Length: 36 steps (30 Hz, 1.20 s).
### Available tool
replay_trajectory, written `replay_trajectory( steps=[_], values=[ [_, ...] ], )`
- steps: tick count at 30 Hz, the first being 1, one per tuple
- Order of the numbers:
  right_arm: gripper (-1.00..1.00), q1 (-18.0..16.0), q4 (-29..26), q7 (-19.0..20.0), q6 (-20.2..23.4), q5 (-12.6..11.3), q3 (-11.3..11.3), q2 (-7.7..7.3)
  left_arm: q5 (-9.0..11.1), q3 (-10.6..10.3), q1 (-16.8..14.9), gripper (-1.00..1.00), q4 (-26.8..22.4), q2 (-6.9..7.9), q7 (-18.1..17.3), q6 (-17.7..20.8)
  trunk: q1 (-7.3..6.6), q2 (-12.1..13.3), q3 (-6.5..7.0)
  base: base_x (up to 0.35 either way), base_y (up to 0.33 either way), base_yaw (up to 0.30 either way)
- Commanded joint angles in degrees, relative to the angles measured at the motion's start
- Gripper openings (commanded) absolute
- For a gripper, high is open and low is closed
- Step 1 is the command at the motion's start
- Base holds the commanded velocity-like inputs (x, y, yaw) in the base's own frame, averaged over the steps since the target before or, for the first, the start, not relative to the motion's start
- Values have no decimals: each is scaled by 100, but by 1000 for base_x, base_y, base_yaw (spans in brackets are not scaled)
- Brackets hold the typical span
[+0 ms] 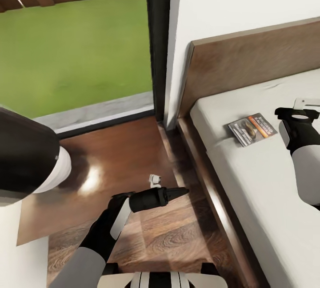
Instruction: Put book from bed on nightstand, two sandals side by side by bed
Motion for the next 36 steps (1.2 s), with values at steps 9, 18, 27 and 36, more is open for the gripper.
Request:
replay_trajectory(
  steps=[9,18,27,36],
  values=[
    [100,-3,-7,3,38,57,-23,3,37,5,-2,100,3,0,-1,50,-89,161,70,0,0,-118],
    [100,-3,0,2,38,57,-26,3,38,5,0,100,3,0,-1,50,-89,161,70,0,0,-3],
    [100,-3,18,1,103,48,-17,8,36,5,-1,100,2,0,-1,50,-89,161,70,0,0,0],
    [100,-3,100,10,43,56,-27,12,48,-3,15,100,-10,0,-1,50,-89,161,70,0,0,0]
  ],
)
